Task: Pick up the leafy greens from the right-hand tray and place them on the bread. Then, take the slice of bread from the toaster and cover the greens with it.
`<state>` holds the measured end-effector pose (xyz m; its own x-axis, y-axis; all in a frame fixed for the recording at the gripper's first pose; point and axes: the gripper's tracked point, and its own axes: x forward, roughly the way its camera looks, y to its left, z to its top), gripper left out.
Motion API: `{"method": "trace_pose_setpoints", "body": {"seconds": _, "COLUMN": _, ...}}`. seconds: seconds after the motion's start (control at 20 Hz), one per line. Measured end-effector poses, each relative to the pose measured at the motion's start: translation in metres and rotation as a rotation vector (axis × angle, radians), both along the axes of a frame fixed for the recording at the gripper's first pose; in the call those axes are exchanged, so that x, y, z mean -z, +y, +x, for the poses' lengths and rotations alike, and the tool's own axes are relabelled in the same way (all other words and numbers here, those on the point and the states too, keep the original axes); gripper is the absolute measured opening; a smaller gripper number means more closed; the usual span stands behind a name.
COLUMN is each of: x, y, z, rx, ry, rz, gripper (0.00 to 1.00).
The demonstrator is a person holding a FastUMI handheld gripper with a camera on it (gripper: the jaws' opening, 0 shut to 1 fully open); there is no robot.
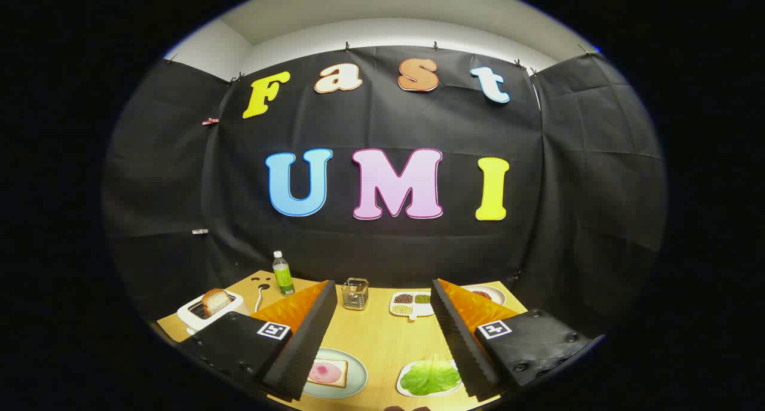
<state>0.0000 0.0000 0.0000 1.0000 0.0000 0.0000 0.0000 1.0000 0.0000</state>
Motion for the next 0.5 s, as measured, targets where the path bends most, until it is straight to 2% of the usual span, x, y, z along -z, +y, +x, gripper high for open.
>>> {"method": "trace_pose_setpoints", "body": {"seconds": 0.5, "x": 0.018, "y": -0.001, "z": -0.014, "rx": 0.095, "ry": 0.052, "rz": -0.016, "gripper": 0.97}}
